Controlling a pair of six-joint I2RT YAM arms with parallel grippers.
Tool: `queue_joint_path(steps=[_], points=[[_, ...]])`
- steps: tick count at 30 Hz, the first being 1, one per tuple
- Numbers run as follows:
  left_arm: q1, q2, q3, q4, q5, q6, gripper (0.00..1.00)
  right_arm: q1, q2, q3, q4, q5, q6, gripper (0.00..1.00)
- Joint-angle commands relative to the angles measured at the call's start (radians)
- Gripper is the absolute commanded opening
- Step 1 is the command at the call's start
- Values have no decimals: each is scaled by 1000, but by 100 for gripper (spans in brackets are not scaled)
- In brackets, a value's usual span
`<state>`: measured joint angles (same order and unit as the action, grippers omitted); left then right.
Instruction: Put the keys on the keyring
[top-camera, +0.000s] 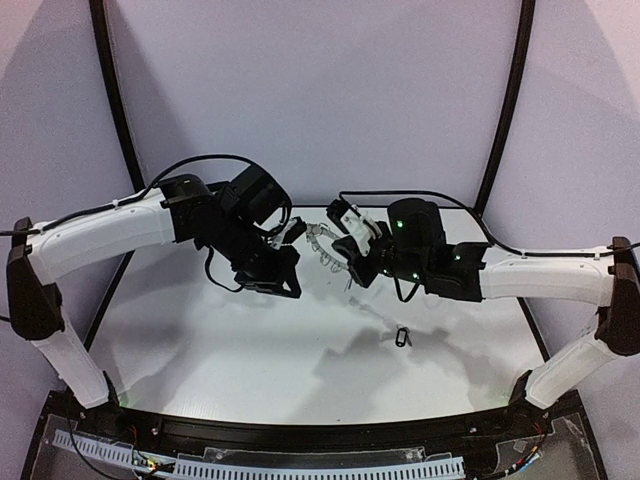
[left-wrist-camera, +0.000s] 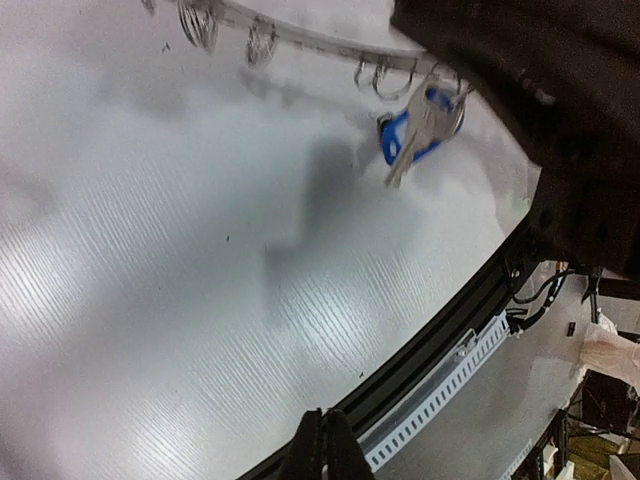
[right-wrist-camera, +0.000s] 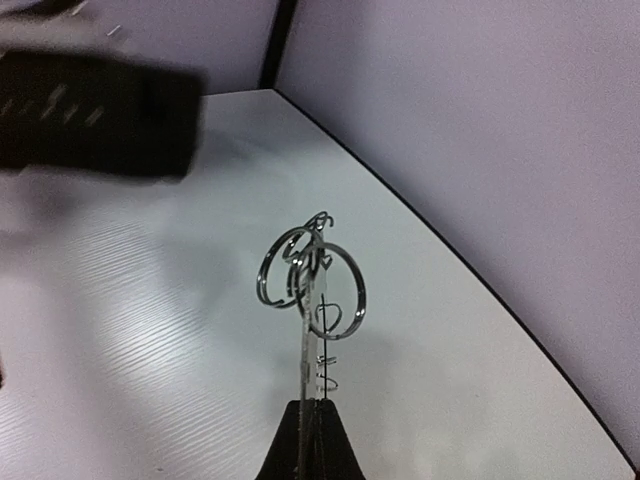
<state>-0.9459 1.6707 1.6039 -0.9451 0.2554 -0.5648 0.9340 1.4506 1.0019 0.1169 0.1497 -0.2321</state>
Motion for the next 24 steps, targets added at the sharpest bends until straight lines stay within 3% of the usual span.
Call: queue_joint_path(steps=[1,2,3,4,6,16,21,24], points=[[3,-160,-74,216,-121,22,20,9,-87,-66,59,-205,-51,0],[3,-182,-92,249,-136,21,20,10,-92,-73,65,-221,-53,0],[2,-223,-131,302,-159,20,36,11,-115,-98,76,-240,-59,0],[4,-256,-165,343,-181,21,41,12,-136,-112,73,-255,-71,0],[4,-298,-207,388,-209,26,43,12,-150,-122,63,-264,-75,0],[5,-258,-259,608,43,-4,39,36,-170,-128,68,-231,-79,0],[4,-216,-243,574,35,-1,36,38,-186,-136,53,-249,-57,0],[4,-218,-265,562,-21,-4,40,37,-156,-151,30,-201,-28,0]])
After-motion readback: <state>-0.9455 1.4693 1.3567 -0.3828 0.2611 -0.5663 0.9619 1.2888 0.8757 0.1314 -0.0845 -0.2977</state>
